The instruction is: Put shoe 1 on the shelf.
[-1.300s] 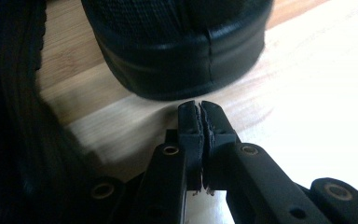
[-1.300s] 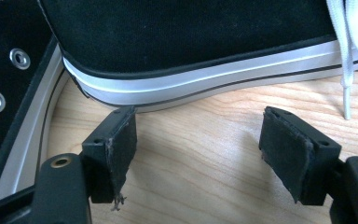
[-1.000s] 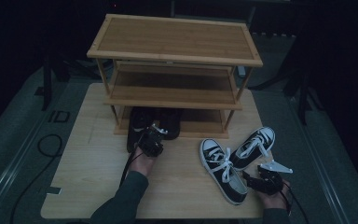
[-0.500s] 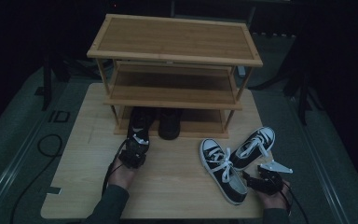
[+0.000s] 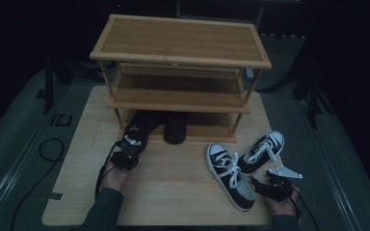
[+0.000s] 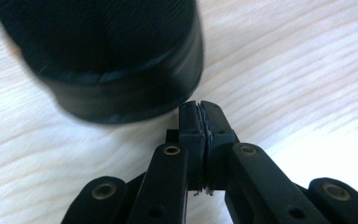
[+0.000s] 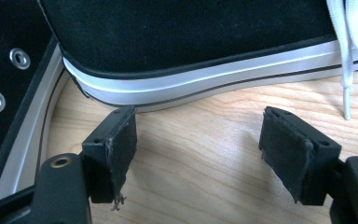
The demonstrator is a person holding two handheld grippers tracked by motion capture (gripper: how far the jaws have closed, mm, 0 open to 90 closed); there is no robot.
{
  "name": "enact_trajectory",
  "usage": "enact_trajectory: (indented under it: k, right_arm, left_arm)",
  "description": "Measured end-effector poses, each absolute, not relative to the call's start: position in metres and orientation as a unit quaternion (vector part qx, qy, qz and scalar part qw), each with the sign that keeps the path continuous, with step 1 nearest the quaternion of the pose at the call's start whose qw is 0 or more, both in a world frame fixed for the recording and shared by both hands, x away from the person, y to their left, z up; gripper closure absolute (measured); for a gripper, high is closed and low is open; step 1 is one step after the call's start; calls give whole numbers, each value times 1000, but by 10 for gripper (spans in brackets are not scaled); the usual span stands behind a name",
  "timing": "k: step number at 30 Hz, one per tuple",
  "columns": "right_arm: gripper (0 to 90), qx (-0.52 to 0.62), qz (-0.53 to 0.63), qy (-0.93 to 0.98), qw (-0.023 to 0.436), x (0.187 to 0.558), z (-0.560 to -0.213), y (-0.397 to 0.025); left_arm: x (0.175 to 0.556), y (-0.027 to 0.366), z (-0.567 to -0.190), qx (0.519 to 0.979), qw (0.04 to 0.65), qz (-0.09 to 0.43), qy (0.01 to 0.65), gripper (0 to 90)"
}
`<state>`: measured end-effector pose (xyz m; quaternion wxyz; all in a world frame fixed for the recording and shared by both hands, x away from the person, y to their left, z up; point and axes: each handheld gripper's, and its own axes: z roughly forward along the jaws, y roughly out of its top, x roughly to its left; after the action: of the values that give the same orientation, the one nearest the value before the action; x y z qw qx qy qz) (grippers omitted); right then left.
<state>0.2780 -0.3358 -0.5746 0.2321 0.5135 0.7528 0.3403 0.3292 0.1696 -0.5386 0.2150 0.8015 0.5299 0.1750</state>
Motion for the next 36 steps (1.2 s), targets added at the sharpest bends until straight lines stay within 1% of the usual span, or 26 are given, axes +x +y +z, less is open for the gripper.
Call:
enact_trajectory:
  k: [4,9,13,22,36]
  right_arm:
    - [274,513,340,753,232,278,-575,-336]
    - [274,513,340,753,232,278,-575,-336]
    - [274,513,340,753,232,278,-575,-336]
    - [274,513,340,753,232,278,-575,-336]
    - [274,513,340,753,232,278,-575,-336]
  left_arm:
    - [326,185,-540,792,208,179,546,883]
    - [335,199,-545,779,188,194,566,883]
    - [344,202,-546,777,211,188,563,884]
    - [354,186,-540,784,216,195,548,886]
    - [377,145,-547,797,221,181,532,890]
